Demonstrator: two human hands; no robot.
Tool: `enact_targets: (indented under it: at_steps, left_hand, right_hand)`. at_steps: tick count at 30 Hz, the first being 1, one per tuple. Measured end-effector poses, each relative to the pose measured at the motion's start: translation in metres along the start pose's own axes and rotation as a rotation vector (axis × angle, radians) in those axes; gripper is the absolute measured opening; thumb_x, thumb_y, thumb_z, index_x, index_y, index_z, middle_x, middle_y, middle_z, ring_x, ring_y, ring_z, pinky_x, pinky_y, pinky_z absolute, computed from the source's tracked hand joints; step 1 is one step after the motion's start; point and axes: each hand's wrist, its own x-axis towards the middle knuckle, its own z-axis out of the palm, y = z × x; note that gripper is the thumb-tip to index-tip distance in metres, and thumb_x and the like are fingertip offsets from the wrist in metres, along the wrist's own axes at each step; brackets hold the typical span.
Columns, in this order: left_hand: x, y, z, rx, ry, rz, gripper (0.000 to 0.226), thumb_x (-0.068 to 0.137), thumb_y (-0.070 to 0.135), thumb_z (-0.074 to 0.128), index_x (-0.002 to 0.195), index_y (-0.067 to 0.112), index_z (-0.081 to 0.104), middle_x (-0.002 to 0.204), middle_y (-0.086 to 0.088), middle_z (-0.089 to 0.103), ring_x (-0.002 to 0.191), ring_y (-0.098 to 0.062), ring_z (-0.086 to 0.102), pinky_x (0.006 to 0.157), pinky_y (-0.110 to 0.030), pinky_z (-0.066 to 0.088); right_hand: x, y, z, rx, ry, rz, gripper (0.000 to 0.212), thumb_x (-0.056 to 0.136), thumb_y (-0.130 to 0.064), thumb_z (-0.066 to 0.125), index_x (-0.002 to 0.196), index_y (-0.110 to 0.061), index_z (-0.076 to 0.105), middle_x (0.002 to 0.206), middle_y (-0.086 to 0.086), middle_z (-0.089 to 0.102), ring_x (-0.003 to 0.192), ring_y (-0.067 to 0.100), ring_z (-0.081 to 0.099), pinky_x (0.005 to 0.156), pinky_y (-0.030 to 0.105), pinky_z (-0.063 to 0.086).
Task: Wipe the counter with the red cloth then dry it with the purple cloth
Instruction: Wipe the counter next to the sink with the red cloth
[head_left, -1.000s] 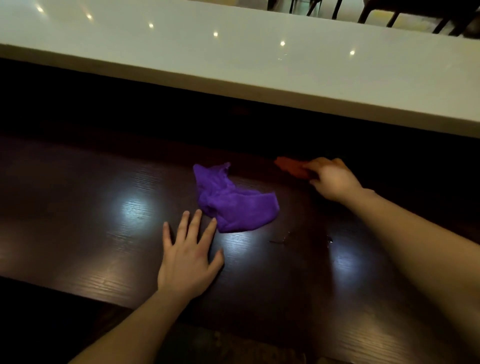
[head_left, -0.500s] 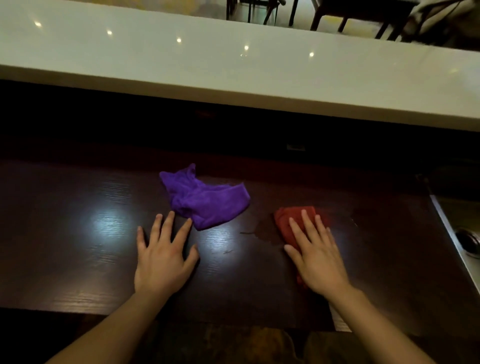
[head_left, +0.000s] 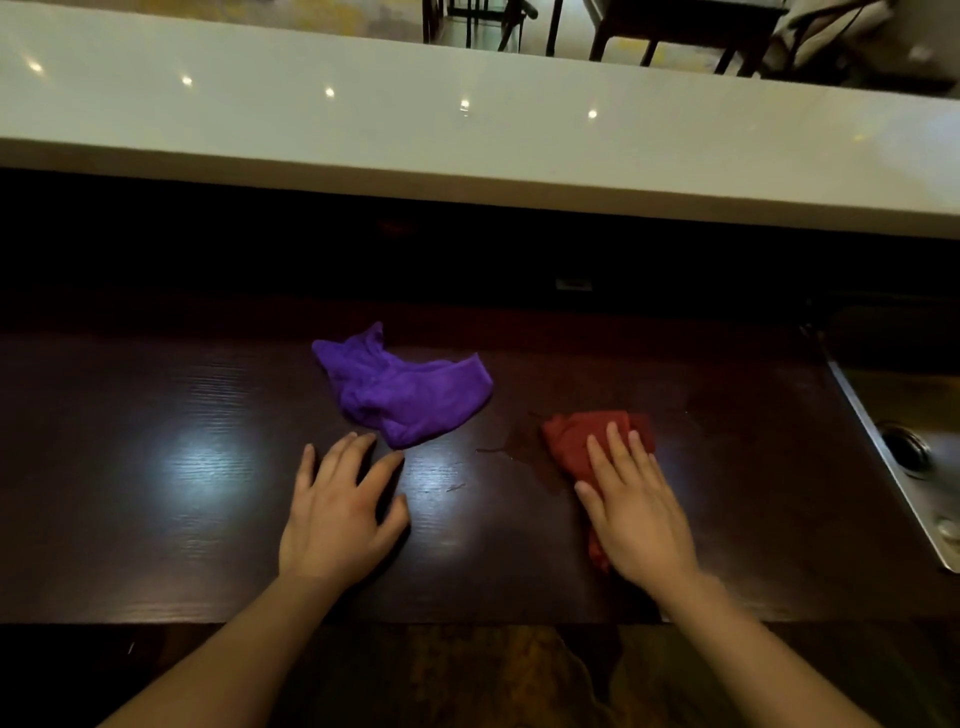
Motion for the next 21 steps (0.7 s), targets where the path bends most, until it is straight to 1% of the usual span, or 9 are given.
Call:
enact_targets:
  at_steps: [2,4,7,9,11,14,17,18,21]
  left_hand:
    - [-0.002,0.003,0.001,0.039,-0.028,-0.008,0.054,0.086,0.046,0.041,0.13,0.022,0.059,0.14,-0.015,0.052,0.137,-0.03,0.041,0.115,-0.062,0.023]
    - [-0.005,0.012,0.004,0.057,-0.064,-0.053,0.058,0.088,0.048,0.035,0.136,0.019,0.052,0.147,-0.017,0.045,0.143,-0.033,0.033,0.117,-0.062,0.019]
    - [-0.008,0.039,0.012,0.072,-0.103,-0.187,0.071,0.089,0.058,0.03,0.144,0.014,0.04,0.156,-0.021,0.032,0.149,-0.035,0.018,0.119,-0.061,0.009]
    - [-0.007,0.05,0.017,0.091,-0.103,-0.234,0.076,0.089,0.062,0.03,0.145,0.012,0.038,0.157,-0.022,0.029,0.149,-0.036,0.015,0.118,-0.062,0.009]
    - [-0.006,0.049,0.02,0.096,-0.073,-0.232,0.074,0.088,0.062,0.033,0.144,0.013,0.04,0.156,-0.022,0.032,0.149,-0.036,0.018,0.118,-0.063,0.012]
    - [-0.007,0.047,0.019,0.08,-0.054,-0.248,0.071,0.087,0.06,0.034,0.142,0.016,0.042,0.155,-0.02,0.034,0.148,-0.033,0.02,0.118,-0.061,0.014]
    - [-0.006,0.049,0.018,0.041,-0.035,-0.263,0.069,0.086,0.056,0.035,0.141,0.017,0.045,0.155,-0.017,0.035,0.149,-0.031,0.02,0.119,-0.059,0.014]
    - [-0.007,0.048,0.017,0.031,-0.032,-0.263,0.068,0.086,0.055,0.035,0.141,0.017,0.046,0.155,-0.017,0.035,0.148,-0.031,0.02,0.119,-0.059,0.014]
    - [-0.007,0.047,0.017,0.027,-0.025,-0.269,0.067,0.086,0.054,0.036,0.141,0.017,0.046,0.155,-0.017,0.036,0.148,-0.031,0.021,0.119,-0.058,0.015]
  right_hand:
    - [0.031,0.0,-0.011,0.059,-0.021,0.155,0.06,0.1,-0.05,0.026,0.154,-0.026,0.015,0.164,0.007,0.005,0.151,0.029,-0.001,0.122,0.045,0.008]
    - [0.042,-0.008,-0.012,0.089,-0.016,0.196,0.057,0.101,-0.049,0.027,0.154,-0.031,0.015,0.164,0.008,0.004,0.15,0.031,-0.002,0.122,0.046,0.006]
    - [0.01,-0.018,0.001,0.081,0.006,0.043,0.054,0.1,-0.049,0.029,0.151,-0.039,0.018,0.164,0.007,0.01,0.15,0.032,0.003,0.122,0.046,0.008]
    - [-0.024,-0.017,0.008,0.028,0.038,-0.069,0.054,0.098,-0.05,0.028,0.15,-0.036,0.024,0.162,0.007,0.02,0.15,0.032,0.012,0.119,0.044,0.014]
    - [-0.034,-0.003,0.011,-0.009,0.036,-0.11,0.056,0.097,-0.049,0.028,0.149,-0.029,0.031,0.159,0.008,0.028,0.148,0.03,0.02,0.117,0.043,0.02]
    - [0.004,0.019,0.002,0.017,0.059,0.061,0.054,0.101,-0.043,0.032,0.15,-0.021,0.032,0.161,0.01,0.022,0.15,0.03,0.014,0.121,0.045,0.018]
    - [0.046,0.009,-0.013,0.158,0.043,0.249,0.052,0.101,-0.039,0.036,0.15,-0.021,0.032,0.163,0.01,0.016,0.15,0.031,0.007,0.121,0.046,0.012]
    - [0.044,0.002,-0.012,0.184,0.061,0.212,0.05,0.101,-0.037,0.039,0.149,-0.022,0.035,0.162,0.01,0.018,0.15,0.032,0.008,0.121,0.046,0.013]
    - [-0.008,-0.02,0.01,0.167,0.12,-0.077,0.047,0.097,-0.038,0.043,0.143,-0.026,0.045,0.157,0.01,0.031,0.147,0.034,0.022,0.117,0.05,0.025]
